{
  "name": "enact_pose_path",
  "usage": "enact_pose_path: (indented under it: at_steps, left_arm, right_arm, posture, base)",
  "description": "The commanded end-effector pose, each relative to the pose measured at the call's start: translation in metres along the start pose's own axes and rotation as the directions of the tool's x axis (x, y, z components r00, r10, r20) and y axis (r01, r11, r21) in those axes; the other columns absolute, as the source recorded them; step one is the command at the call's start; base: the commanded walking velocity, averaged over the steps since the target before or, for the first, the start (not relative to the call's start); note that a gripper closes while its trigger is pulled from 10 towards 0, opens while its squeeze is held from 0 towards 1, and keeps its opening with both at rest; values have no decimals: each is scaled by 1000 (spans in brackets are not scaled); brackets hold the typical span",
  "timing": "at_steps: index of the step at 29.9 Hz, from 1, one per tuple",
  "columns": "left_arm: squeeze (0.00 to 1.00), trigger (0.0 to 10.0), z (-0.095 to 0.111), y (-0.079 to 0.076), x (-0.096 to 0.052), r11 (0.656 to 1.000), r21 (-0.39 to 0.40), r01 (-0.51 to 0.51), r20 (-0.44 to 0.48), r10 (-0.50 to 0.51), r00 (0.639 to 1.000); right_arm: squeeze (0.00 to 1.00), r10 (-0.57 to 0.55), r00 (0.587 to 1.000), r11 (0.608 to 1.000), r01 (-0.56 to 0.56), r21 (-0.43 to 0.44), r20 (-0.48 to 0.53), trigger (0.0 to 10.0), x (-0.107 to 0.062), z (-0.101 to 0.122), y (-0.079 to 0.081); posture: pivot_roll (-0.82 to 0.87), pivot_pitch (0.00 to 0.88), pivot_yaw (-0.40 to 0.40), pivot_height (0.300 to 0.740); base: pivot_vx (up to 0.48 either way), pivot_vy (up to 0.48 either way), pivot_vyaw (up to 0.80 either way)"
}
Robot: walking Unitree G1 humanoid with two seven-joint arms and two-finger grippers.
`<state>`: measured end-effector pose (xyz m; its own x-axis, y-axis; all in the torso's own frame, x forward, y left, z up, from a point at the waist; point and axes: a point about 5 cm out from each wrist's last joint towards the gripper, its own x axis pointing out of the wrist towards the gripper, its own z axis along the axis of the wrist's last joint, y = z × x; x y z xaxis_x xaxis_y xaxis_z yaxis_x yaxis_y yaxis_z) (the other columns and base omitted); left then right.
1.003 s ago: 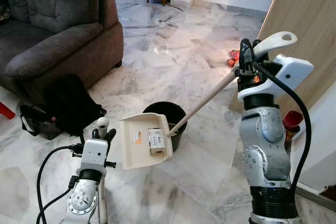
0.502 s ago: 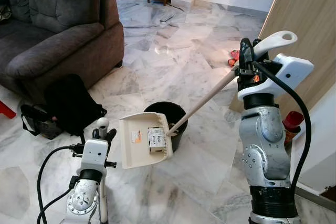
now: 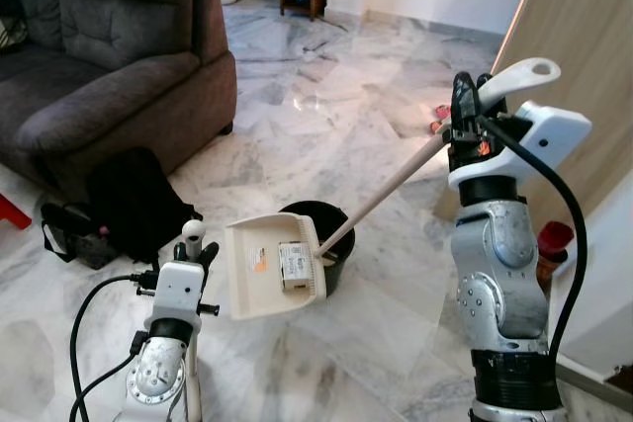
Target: Sweep floor
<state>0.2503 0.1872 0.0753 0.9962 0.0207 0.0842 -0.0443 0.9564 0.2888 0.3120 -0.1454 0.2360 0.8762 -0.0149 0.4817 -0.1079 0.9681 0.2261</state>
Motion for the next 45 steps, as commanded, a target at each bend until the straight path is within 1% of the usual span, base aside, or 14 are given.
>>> enact_pose_path:
  at_steps: [1,17,24,40,45]
  left_arm:
    - [0,10000,8,2,5,1000,20,-10,39,9,999]
    - [0,10000,8,5,6,999,10,-30,35,30,999]
    - [0,10000,9,5,6,999,8,-37,35,37,999]
    - [0,10000,9,7,6,999,8,-47,35,47,998]
    - [0,10000,9,7,7,999,7,-46,36,46,998]
  right_arm:
    - [0,15,997,1000,-17,25,79,10000,5,16,6]
    - [0,9,998,1000,-10,27,65,10000,3,13,5]
    - [0,23,998,1000,-24,10,64,10000,3,14,6]
    - [0,45,997,999,-46,10,62,10000,3,13,10]
    - [0,43,997,999,-44,24,60,10000,3,13,11]
  posture:
    - [127,25,-9,740]
    - [126,38,-8,740]
    - [129,42,-12,740]
    - [133,53,-13,740]
    - [134,57,-11,740]
  base:
    - [319,0,0]
    - [321,0,0]
    - [319,0,0]
    - [319,0,546]
    - [322,0,0]
